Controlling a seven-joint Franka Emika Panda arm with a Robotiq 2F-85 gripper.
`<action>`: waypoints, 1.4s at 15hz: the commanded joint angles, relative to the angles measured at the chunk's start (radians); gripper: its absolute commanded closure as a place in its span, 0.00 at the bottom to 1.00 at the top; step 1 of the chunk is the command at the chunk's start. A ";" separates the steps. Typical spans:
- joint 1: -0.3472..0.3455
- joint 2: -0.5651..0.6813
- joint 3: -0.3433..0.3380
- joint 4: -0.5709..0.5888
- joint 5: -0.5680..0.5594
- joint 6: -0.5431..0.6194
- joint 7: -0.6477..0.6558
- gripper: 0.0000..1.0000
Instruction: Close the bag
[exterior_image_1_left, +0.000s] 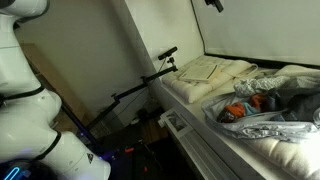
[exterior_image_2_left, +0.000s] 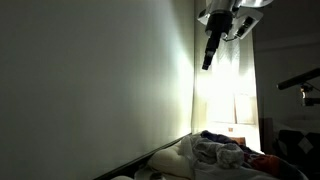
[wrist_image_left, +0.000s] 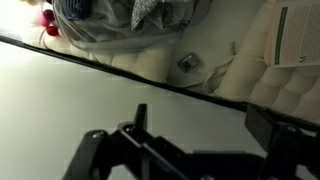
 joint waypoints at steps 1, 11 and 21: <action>-0.009 0.046 -0.005 0.055 0.022 -0.014 -0.011 0.00; -0.008 0.070 -0.004 0.059 0.004 -0.003 -0.031 0.00; -0.072 0.081 0.002 0.071 0.114 0.003 -0.076 0.00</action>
